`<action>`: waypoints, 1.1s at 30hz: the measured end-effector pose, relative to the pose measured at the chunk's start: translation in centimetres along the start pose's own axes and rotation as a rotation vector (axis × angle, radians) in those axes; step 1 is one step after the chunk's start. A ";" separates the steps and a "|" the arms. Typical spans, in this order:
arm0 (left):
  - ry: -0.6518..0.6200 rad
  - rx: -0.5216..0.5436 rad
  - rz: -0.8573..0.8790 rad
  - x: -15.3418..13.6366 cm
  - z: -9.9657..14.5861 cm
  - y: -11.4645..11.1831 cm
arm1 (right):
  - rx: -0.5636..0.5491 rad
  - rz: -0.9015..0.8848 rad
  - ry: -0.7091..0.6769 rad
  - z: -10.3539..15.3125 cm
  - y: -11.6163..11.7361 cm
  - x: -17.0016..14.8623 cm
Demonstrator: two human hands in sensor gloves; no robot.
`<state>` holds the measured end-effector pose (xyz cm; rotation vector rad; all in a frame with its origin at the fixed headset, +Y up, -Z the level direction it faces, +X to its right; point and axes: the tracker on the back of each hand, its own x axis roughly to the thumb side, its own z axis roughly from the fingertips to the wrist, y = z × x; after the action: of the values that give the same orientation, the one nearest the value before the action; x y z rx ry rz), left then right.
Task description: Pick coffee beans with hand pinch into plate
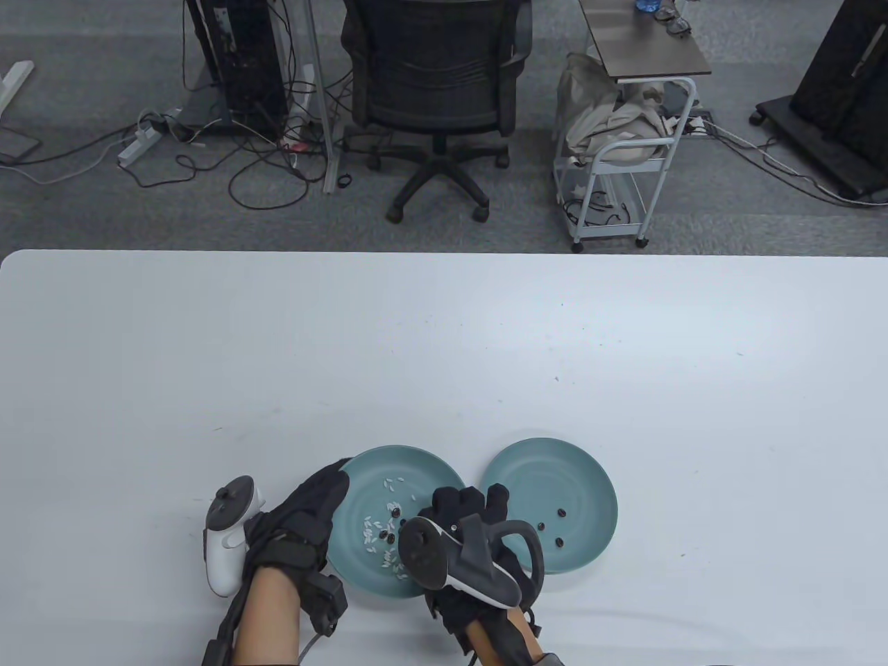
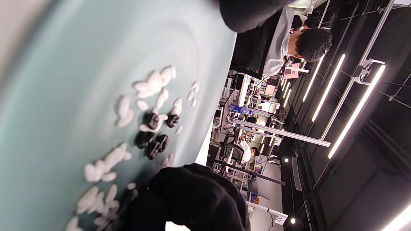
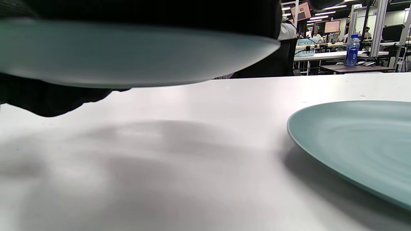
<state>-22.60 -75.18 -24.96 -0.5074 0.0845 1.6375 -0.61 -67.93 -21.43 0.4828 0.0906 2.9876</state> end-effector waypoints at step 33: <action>-0.039 -0.026 -0.052 0.2 -0.1 0.0 | -0.056 0.089 -0.093 -0.1 0.0 1.5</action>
<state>-22.63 -75.06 -25.12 -0.4929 0.0210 1.5985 -2.07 -67.70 -21.04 0.6349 -0.0224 3.0380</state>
